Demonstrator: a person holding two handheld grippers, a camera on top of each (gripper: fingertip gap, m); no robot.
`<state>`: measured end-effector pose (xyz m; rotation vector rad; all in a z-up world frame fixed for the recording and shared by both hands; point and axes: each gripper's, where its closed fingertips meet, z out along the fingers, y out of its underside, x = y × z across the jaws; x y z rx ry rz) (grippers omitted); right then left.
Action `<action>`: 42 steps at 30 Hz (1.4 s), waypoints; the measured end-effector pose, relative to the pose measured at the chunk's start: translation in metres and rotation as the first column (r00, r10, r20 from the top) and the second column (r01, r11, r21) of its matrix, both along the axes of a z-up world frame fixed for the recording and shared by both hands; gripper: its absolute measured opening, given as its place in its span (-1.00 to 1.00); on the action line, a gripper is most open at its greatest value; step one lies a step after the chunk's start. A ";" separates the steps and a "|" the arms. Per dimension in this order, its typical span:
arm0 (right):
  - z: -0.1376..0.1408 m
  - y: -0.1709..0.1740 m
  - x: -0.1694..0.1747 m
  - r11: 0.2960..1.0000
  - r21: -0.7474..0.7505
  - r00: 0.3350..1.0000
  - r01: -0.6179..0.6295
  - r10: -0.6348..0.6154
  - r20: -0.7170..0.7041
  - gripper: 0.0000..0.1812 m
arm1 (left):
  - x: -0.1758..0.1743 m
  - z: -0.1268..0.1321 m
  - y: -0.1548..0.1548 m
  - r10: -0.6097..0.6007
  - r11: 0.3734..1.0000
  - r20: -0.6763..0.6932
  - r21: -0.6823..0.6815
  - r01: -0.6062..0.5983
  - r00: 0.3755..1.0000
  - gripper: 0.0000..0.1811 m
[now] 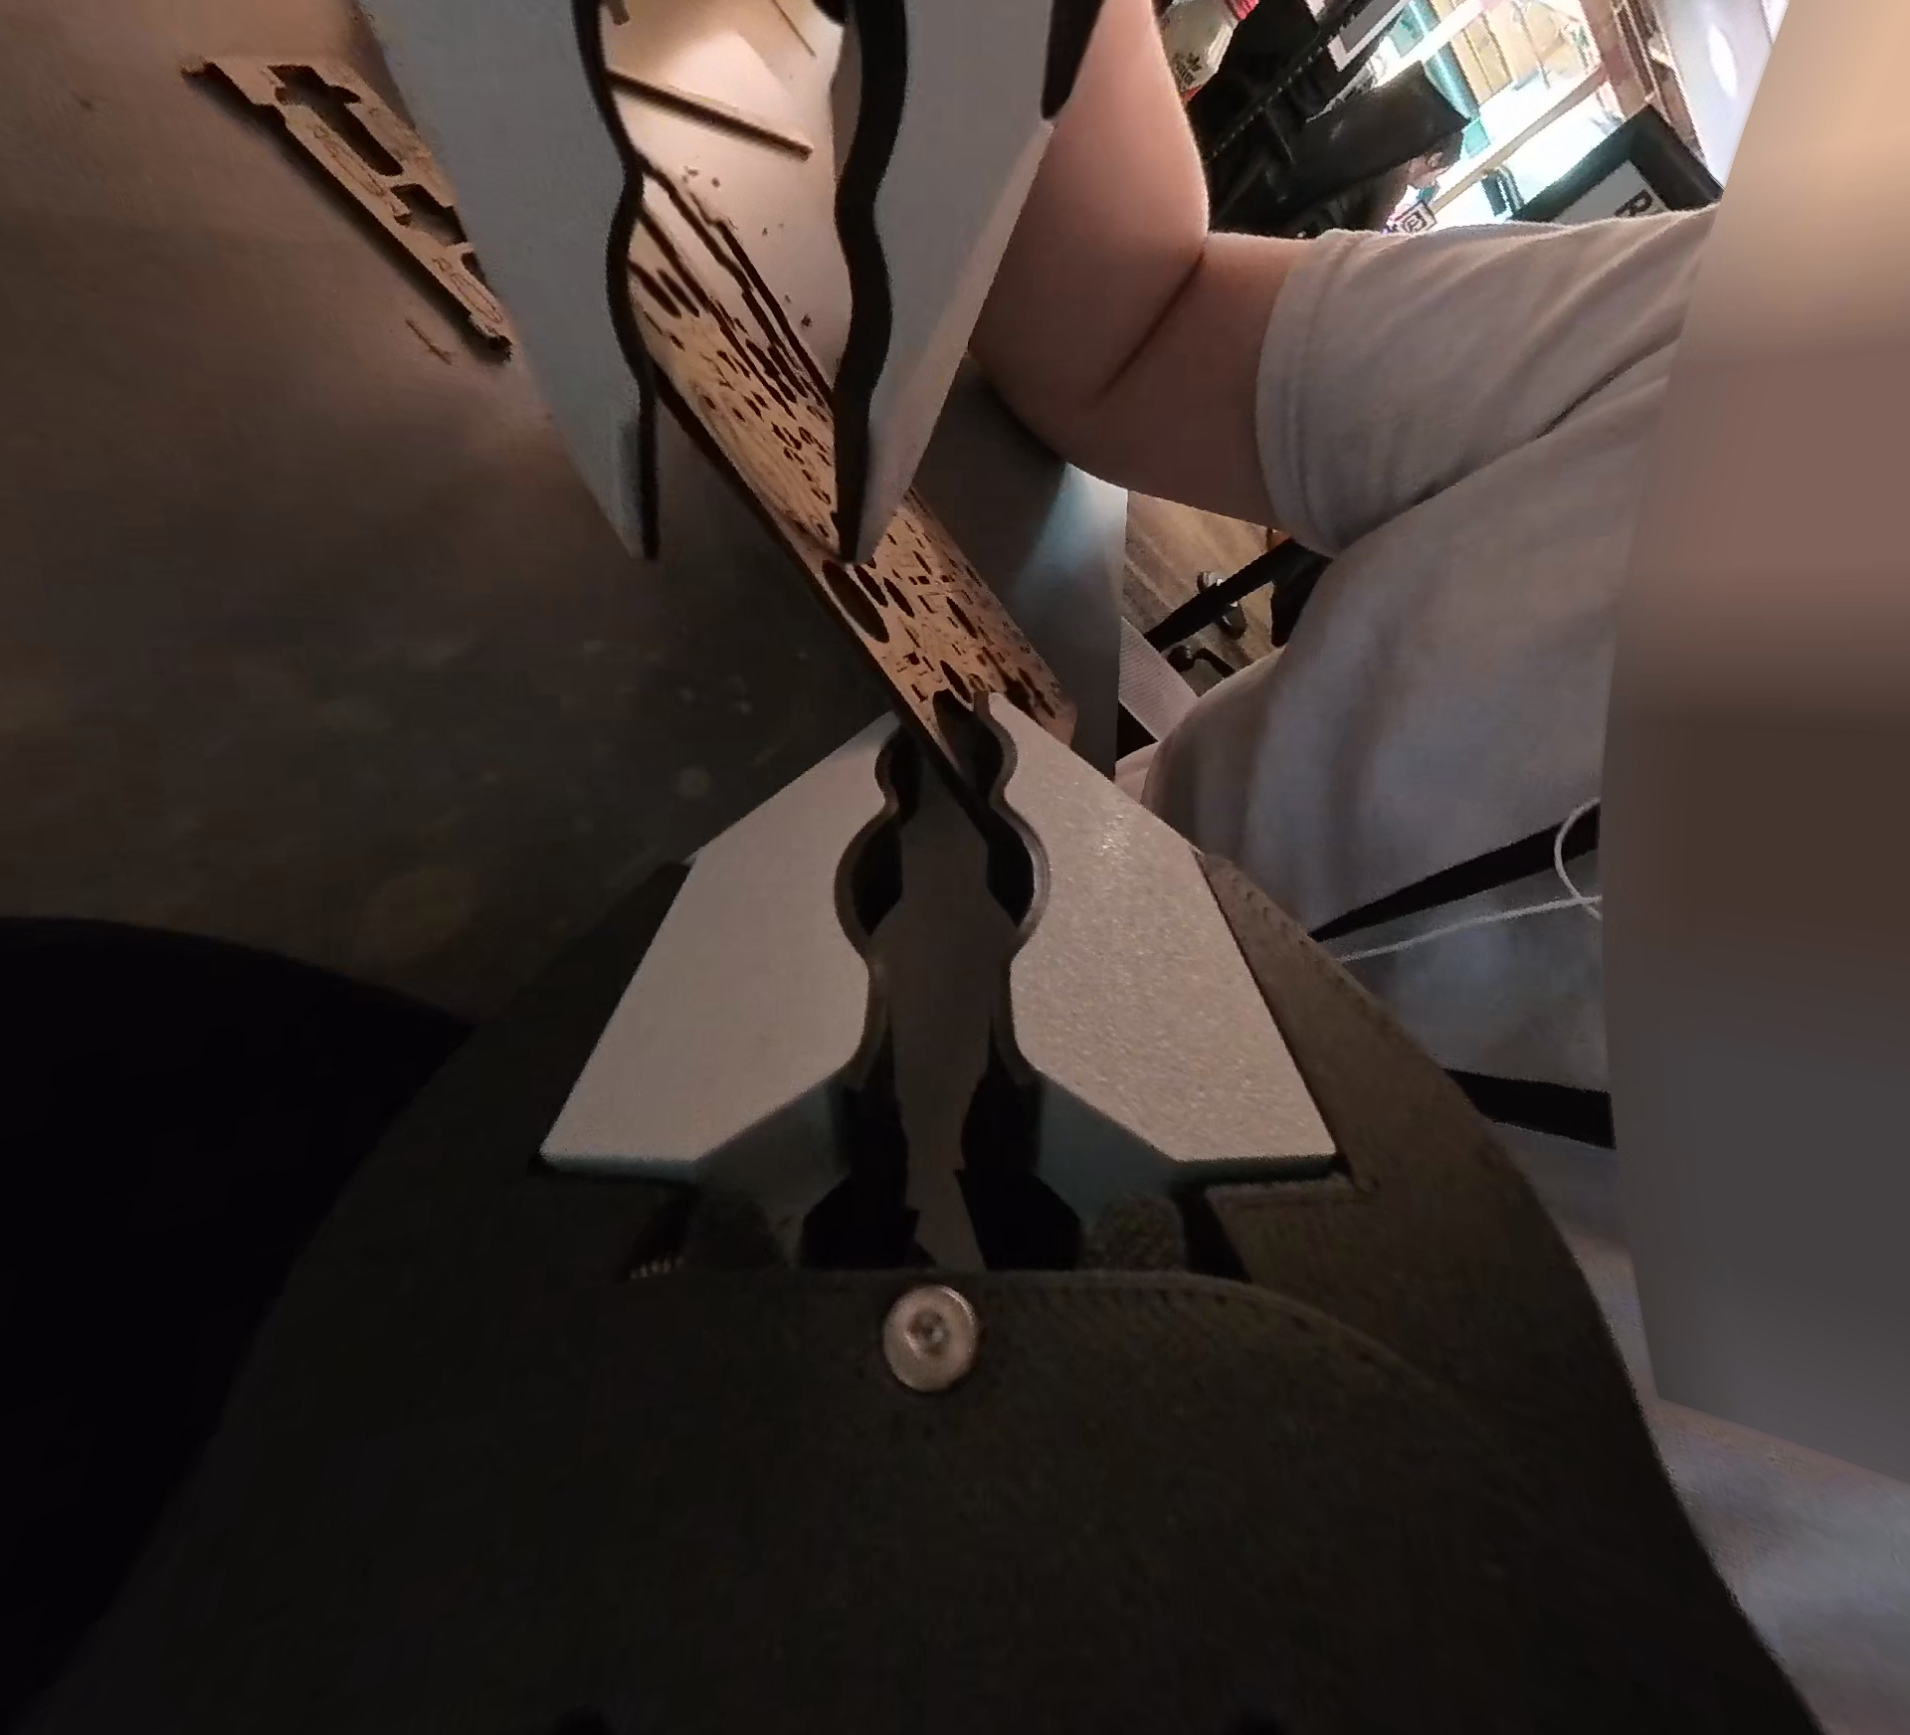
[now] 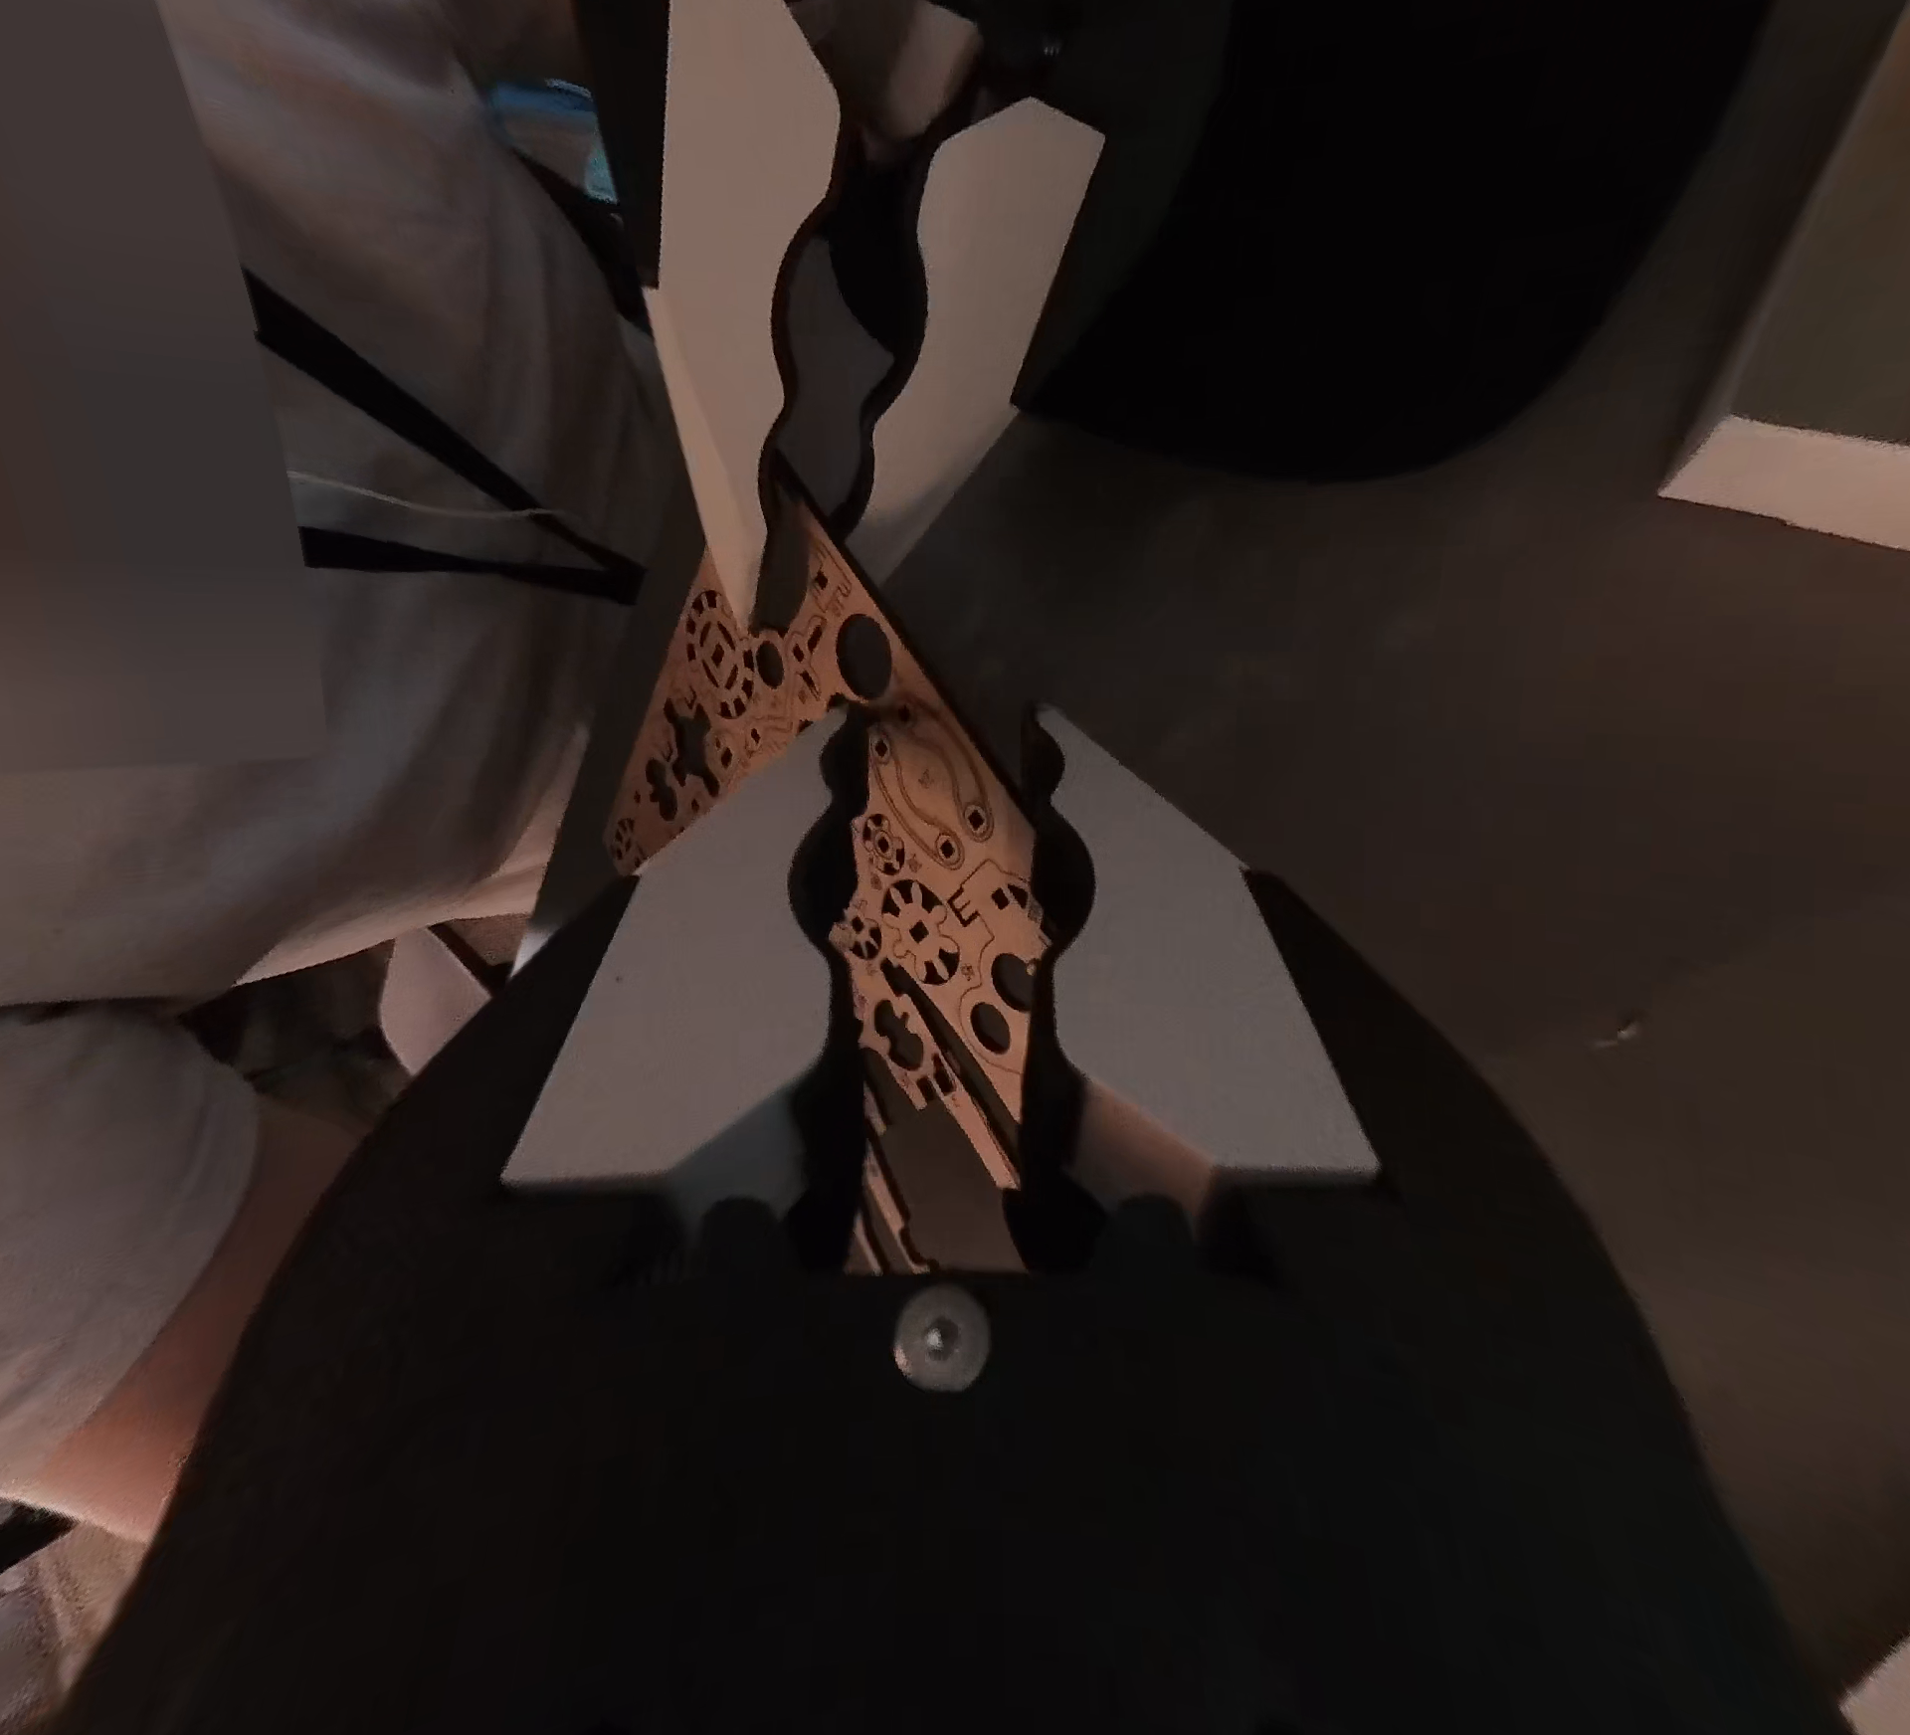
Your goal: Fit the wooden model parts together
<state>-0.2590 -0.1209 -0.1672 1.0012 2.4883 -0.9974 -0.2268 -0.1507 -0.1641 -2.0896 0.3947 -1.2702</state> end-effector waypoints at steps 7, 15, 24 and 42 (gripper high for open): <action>0.000 -0.006 0.002 0.997 -0.078 0.995 -0.001 0.008 0.095 -0.77 | 0.001 0.000 -0.002 -0.015 1.000 0.009 -0.010 0.015 1.000 -0.91; 0.005 0.003 -0.007 0.992 -0.108 0.995 0.069 -0.060 0.082 -0.79 | -0.013 0.009 0.008 0.079 0.997 0.113 -0.031 -0.076 0.990 -0.90; 0.009 0.012 -0.006 0.989 -0.095 0.993 0.110 -0.104 0.063 -0.80 | -0.030 0.022 0.011 0.143 0.989 0.216 -0.057 -0.134 0.966 -0.90; -0.002 -0.011 -0.006 0.988 -0.121 0.990 0.098 -0.085 0.109 -0.70 | -0.028 0.000 0.010 0.182 0.981 0.045 -0.081 -0.178 0.982 -0.97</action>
